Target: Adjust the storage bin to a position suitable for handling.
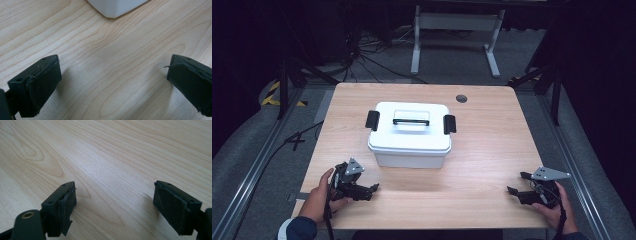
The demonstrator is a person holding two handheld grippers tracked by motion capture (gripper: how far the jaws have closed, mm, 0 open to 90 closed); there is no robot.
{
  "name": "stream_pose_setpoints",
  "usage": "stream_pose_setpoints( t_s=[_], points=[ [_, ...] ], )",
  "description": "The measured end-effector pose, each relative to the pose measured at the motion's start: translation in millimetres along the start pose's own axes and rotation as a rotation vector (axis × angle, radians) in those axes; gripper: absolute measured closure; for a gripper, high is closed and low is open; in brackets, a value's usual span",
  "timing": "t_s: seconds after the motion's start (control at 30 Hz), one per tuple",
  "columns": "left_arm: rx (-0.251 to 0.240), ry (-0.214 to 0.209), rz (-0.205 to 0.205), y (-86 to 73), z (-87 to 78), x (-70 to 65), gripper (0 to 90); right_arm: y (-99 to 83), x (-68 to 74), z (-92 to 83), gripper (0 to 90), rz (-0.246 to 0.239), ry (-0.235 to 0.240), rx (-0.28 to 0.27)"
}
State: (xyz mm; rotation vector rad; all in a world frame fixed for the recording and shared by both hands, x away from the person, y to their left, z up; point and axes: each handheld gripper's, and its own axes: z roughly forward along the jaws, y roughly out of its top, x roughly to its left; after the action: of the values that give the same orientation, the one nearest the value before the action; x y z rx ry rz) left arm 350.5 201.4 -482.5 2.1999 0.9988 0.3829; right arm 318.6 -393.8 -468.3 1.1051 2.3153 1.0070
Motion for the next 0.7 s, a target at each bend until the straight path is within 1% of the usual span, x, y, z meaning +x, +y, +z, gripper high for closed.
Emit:
stream_pose_setpoints(
  t_s=[0.07, 0.1, 0.17, 0.2, 0.27, 0.43, 0.5, 0.53, 0.57, 0.6, 0.63, 0.7],
  points=[
    [-0.002, 0.000, -0.008, -0.3, 0.1, -0.6, 0.0, 0.0, 0.0, 0.0, 18.8, 0.000, 0.000, 0.000],
    [-0.003, 0.007, 0.007, -0.2, -0.3, 0.3, 0.2, 0.0, 0.0, 0.0, 18.8, 0.000, 0.000, 0.000],
    [-0.002, 0.007, -0.006, -0.7, -0.8, -0.6, 0.3, 0.1, -0.1, 0.0, 18.8, 0.000, -0.001, 0.000],
    [0.000, 0.006, -0.027, -1.3, -1.0, -1.9, 0.3, 0.1, -0.1, 0.2, 18.8, 0.002, 0.000, -0.001],
    [0.003, 0.007, -0.019, -1.6, -1.6, -1.2, 0.4, 0.6, -0.3, 0.3, 18.9, 0.003, -0.003, 0.003],
    [0.000, 0.009, -0.013, -2.5, -2.3, -0.4, 0.5, 1.8, 0.0, 1.1, 18.8, 0.008, -0.005, 0.006],
    [0.001, -0.003, -0.007, -2.5, -2.2, 0.8, 0.4, 2.5, 0.3, 1.5, 18.9, 0.010, -0.013, 0.010],
    [0.007, -0.008, -0.002, -2.2, -2.5, 1.6, 0.4, 3.4, 0.0, 2.0, 19.0, 0.008, -0.007, 0.011],
    [0.003, -0.007, 0.015, -1.9, -2.3, 3.1, 0.4, 4.2, -1.0, 2.4, 19.1, -0.002, 0.001, 0.016],
    [0.005, -0.018, 0.035, -1.8, -2.7, 5.2, 0.4, 4.9, -1.5, 2.5, 19.1, -0.008, 0.005, 0.020],
    [0.006, -0.028, 0.027, -2.3, -3.0, 5.1, 0.4, 6.2, -2.9, 3.2, 19.0, -0.019, 0.016, 0.028],
    [0.010, -0.026, 0.013, -3.3, -3.8, 4.3, 0.4, 9.6, -3.6, 3.9, 19.0, -0.026, 0.022, 0.049]
  ],
)
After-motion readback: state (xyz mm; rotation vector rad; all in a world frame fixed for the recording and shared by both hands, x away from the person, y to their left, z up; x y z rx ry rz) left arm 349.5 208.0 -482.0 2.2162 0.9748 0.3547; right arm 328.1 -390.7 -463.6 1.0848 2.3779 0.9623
